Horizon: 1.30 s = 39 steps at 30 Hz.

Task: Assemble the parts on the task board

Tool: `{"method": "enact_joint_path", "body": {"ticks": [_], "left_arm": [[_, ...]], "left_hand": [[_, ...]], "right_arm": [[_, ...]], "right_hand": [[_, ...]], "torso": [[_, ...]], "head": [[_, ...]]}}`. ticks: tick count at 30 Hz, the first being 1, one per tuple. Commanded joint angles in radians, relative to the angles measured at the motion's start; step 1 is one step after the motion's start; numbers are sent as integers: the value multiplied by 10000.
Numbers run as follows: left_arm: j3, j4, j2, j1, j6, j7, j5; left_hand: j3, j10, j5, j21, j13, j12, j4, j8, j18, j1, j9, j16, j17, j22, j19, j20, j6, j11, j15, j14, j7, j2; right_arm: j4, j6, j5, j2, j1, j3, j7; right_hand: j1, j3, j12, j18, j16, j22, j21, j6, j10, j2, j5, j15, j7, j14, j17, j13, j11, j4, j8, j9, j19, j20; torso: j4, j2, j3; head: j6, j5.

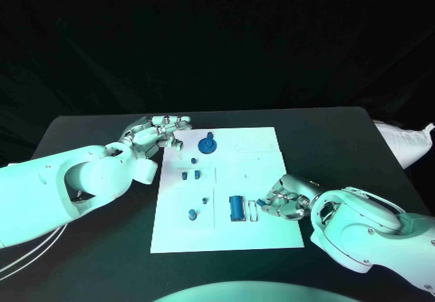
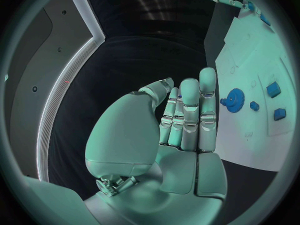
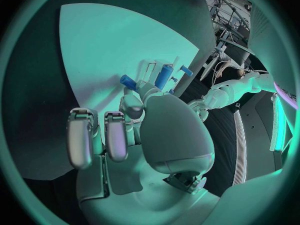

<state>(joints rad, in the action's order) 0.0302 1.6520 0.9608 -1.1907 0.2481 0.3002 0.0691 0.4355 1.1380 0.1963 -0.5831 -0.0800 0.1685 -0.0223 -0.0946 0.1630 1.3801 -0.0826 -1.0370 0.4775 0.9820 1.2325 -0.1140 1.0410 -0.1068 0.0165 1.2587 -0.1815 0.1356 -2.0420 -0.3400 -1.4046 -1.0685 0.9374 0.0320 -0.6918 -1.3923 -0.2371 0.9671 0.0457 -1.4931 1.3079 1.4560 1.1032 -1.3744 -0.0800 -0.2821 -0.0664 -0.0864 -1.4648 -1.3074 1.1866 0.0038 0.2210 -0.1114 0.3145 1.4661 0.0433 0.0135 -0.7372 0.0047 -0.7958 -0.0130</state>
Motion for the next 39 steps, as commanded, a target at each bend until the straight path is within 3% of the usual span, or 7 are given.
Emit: {"method": "enact_joint_path", "body": {"ticks": [1, 7, 12, 18, 25, 39], "left_arm": [[-5, 36, -7, 3, -168, 55, -33], [-5, 44, 0, 3, -177, 43, -33], [-5, 45, 6, 3, -182, 36, -33], [-5, 49, 7, 3, -194, 28, -33], [-5, 60, 17, 3, -202, 31, -33], [-5, 83, 44, 3, -212, 33, -39]], "left_hand": [[-43, -77, -7, 39, 10, 32, -3, -55, 153, -9, 11, 52, -12, -12, -64, -24, -93, 6, 7, -90, -9, -107], [-43, -77, -7, 39, 10, 32, -3, -55, 153, -9, 11, 52, -12, -12, -64, -24, -93, 6, 7, -90, -9, -107], [-43, -77, -7, 39, 10, 32, -3, -55, 153, -9, 11, 52, -12, -12, -64, -24, -93, 6, 7, -90, -9, -107], [-43, -77, -7, 39, 10, 32, -3, -55, 153, -9, 11, 52, -12, -12, -64, -24, -93, 6, 7, -90, -9, -107], [-43, -77, -7, 39, 10, 32, -3, -55, 153, -9, 11, 52, -12, -12, -64, -24, -93, 6, 7, -90, -9, -107], [-73, -112, -3, 92, 15, 61, 2, -63, 158, -14, 15, 56, -53, -48, -74, -27, -111, 1, 12, -114, -13, -127]], "right_arm": [[26, 66, 592, 102, -33, -13, -48], [77, 89, 709, 277, -80, -23, -40], [95, 70, 690, 366, -91, -26, -38], [148, 145, 656, 450, -94, -27, -67], [213, 323, 599, 541, -95, -26, -111], [251, 540, 521, 647, -95, -26, -122]], "right_hand": [[207, -20, 68, -83, 17, 1287, -28, 108, -95, -42, -297, 27, 5, -766, -1144, -6, 0, 62, 8, -5, 215, 31], [450, 34, 107, -84, 16, 1295, -25, 159, -127, -111, -696, 26, 14, -769, -1152, 31, -9, 145, 20, -1, 220, 23], [671, 167, 110, -85, 14, 1304, -21, 219, -141, -162, -1215, 14, 36, -771, -1162, 47, -27, 228, 15, 15, 226, 12], [894, 339, 144, -88, 9, 1315, -14, 295, -170, -150, -1504, 5, 59, -775, -1176, 79, -39, 351, -10, 38, 233, 3], [1353, 801, 407, -114, -58, 1413, 69, 469, -308, -73, -2408, -44, 134, -802, -1299, 265, -97, 645, -107, 112, 297, -39], [1979, 1456, 712, -138, -157, 1512, 152, 758, -492, 224, -2393, -136, 282, -838, -1478, 495, -212, 692, -332, 262, 359, -118]], "torso": [[7, 3, -4], [9, -7, 16], [13, 2, 8], [11, 2, 11], [13, -3, 9], [11, 2, 10]], "head": [[-7, 13], [-14, 39], [-17, 35], [-21, 49], [-26, 42], [-50, 43]]}}
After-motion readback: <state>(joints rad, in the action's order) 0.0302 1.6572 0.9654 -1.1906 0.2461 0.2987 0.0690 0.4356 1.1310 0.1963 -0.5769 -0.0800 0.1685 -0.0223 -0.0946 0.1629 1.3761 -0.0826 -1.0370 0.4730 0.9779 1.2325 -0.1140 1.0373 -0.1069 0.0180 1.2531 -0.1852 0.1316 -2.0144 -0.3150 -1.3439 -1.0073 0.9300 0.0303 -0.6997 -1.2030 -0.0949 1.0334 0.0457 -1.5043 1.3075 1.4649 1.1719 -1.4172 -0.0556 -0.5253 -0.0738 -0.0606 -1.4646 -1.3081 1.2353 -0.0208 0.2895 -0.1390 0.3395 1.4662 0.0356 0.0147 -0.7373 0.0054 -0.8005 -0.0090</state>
